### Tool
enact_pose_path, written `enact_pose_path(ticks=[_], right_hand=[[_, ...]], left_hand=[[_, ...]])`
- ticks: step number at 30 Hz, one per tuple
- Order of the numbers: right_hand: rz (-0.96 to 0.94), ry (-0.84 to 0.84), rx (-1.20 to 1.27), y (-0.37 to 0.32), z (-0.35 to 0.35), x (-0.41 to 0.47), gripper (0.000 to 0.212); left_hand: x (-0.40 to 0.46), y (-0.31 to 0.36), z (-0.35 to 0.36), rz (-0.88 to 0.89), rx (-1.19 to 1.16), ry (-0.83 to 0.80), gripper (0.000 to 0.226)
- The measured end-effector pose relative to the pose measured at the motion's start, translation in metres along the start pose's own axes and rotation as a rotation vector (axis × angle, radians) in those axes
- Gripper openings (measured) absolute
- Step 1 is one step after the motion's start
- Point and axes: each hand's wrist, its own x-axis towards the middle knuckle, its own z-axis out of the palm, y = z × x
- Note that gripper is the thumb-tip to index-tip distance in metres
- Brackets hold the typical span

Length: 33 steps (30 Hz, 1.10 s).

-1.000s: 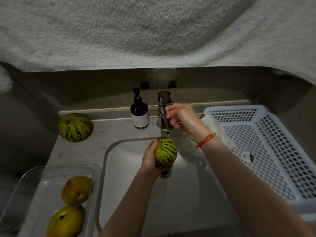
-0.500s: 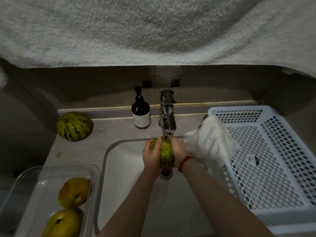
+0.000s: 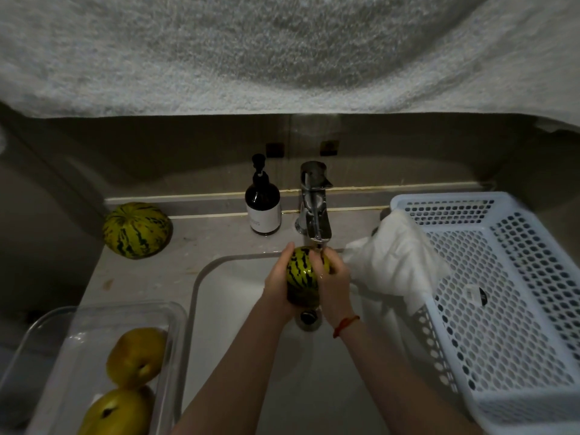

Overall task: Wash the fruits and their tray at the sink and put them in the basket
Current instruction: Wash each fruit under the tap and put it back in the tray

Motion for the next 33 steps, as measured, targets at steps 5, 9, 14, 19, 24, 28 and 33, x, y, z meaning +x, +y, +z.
enact_pose_path(ticks=[5,9,14,19,24,28,33], right_hand=[[0.073,-0.014,-0.049,-0.011,0.006,0.007,0.010],[0.614,-0.118,0.086,-0.023,0.012,0.018,0.029],[1.014,-0.248,0.499,-0.028,0.008,0.027,0.054],[0.555,-0.076,0.207,-0.014,0.009,0.019,0.027],[0.122,0.017,0.031,-0.008,-0.001,0.001,0.013],[-0.092,0.015,-0.204,-0.008,-0.016,-0.006,0.042],[-0.214,0.129,-0.221,0.004,-0.032,-0.025,0.051]], left_hand=[[0.006,0.002,0.001,0.094,0.052,0.104,0.039],[0.008,-0.010,-0.001,0.556,0.372,0.388,0.018],[0.002,-0.006,-0.008,0.750,0.558,0.320,0.024],[0.001,0.010,-0.003,0.521,0.450,0.223,0.012],[0.015,0.015,0.008,0.076,0.335,0.226,0.041],[0.018,0.012,0.013,-0.143,0.244,0.028,0.057],[0.028,0.005,0.034,0.055,0.324,0.071,0.023]])
